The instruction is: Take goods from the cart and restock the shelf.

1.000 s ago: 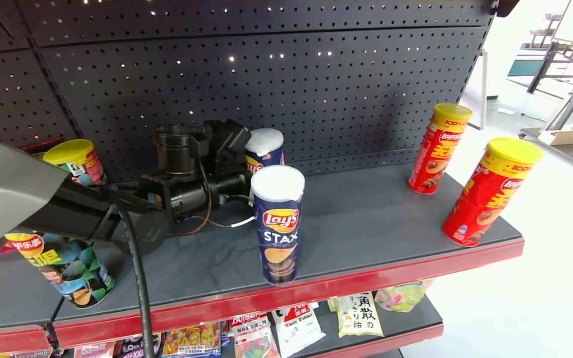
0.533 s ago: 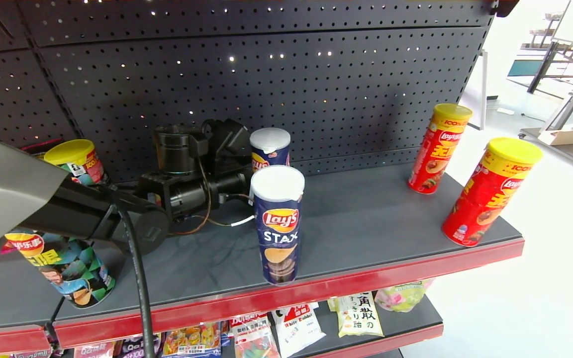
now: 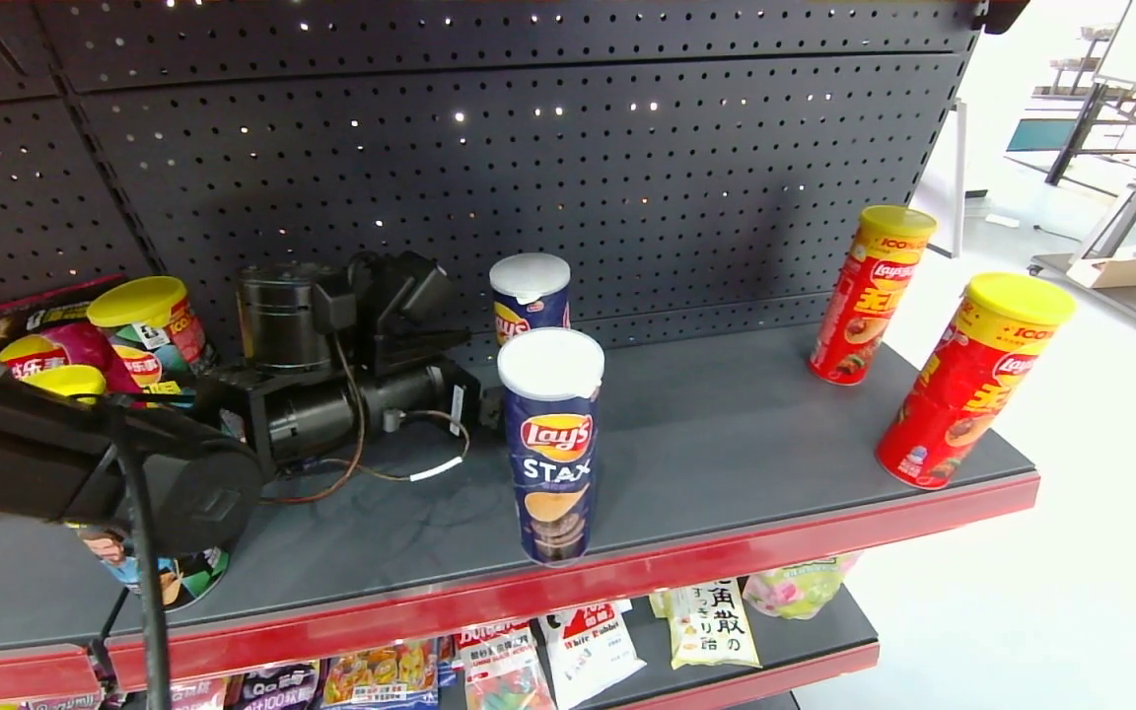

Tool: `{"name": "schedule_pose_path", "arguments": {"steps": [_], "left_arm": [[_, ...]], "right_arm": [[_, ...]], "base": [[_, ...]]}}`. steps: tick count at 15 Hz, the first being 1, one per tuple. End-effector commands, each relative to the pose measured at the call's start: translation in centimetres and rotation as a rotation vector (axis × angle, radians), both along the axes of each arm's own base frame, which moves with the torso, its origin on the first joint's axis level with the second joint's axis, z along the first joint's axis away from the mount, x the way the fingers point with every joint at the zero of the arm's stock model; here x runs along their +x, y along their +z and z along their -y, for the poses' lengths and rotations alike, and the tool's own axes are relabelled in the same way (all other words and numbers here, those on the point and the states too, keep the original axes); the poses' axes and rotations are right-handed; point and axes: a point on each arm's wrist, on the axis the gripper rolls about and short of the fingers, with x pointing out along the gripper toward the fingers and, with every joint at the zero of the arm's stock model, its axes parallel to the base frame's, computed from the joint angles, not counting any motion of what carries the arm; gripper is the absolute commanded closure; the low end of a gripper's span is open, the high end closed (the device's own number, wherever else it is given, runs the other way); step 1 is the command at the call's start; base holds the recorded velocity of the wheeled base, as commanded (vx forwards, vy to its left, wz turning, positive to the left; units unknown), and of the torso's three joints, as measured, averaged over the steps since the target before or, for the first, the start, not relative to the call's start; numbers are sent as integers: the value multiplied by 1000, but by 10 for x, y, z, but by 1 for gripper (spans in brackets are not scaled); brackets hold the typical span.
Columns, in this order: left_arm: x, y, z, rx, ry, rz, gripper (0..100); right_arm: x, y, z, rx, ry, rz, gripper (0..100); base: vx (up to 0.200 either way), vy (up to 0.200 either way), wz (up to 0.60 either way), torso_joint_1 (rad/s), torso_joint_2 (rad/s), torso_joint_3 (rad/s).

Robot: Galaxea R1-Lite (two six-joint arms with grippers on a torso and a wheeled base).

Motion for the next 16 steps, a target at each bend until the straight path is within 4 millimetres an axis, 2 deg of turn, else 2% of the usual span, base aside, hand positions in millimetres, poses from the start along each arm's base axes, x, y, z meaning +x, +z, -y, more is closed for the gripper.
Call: {"name": "schedule_pose_path", "arguments": {"steps": [1,3,6,8,10,11,13,16], "left_arm": [[-35,17,-23,-9,33,18,0],[-60,22,-34,-9,33,22,0],[-107,53,-54,-12,28,10,0],[-148,69,-70,-23,21,8,0],[-192,74,-90,-24,32,8,0],[-213,74,-100,-29,47,19,0],[-238,73,-115,-58,101,42,0],[-307,48,-142,-143,239,33,0]], "right_arm": [[0,0,0,0,0,0,0],[0,0,0,0,0,0,0],[0,0,0,0,0,0,0],[0,0,0,0,0,2,0],[0,0,0,0,0,0,0],[0,0,0,0,0,0,0],[0,0,0,0,0,0,0],[0,0,0,0,0,0,0]], "base": [[0,0,0,0,0,0],[0,0,0,0,0,0],[0,0,0,0,0,0],[0,0,0,0,0,0],[0,0,0,0,0,0],[0,0,0,0,0,0],[0,0,0,0,0,0],[0,0,0,0,0,0]]}}
